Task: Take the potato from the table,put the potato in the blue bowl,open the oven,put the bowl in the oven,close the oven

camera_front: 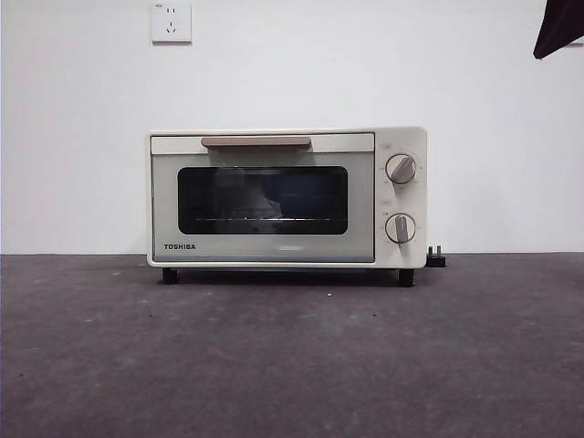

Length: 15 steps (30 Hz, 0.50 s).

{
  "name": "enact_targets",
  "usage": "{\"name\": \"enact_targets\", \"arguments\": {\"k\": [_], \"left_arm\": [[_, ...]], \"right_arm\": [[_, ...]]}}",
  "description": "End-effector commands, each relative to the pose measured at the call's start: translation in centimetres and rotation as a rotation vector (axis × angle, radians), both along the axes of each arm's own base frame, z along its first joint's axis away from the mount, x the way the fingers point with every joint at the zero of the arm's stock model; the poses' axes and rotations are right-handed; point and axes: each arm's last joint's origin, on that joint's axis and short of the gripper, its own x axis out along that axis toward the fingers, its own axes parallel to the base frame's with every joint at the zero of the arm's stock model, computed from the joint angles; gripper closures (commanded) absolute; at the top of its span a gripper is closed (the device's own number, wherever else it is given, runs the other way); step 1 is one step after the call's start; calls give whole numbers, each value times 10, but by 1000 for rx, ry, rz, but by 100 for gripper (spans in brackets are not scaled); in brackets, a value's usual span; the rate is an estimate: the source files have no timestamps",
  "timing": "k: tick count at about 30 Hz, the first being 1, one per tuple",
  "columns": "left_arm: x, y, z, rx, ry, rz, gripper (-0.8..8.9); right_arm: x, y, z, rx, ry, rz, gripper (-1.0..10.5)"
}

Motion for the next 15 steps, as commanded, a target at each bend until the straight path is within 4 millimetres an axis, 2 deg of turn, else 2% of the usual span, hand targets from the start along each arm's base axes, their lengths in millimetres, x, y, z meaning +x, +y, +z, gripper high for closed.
{"name": "enact_targets", "arguments": {"k": [1,12,15], "left_arm": [[1,0,-3,-7,3,1,817],[1,0,-3,-8,8,1,818],[1,0,-3,-8,8,2,818]], "right_arm": [[3,0,-5,5,12,-5,947],[2,0,-5,5,17,-5,947],[-10,-1,3,-26,4,-52,947]]}}
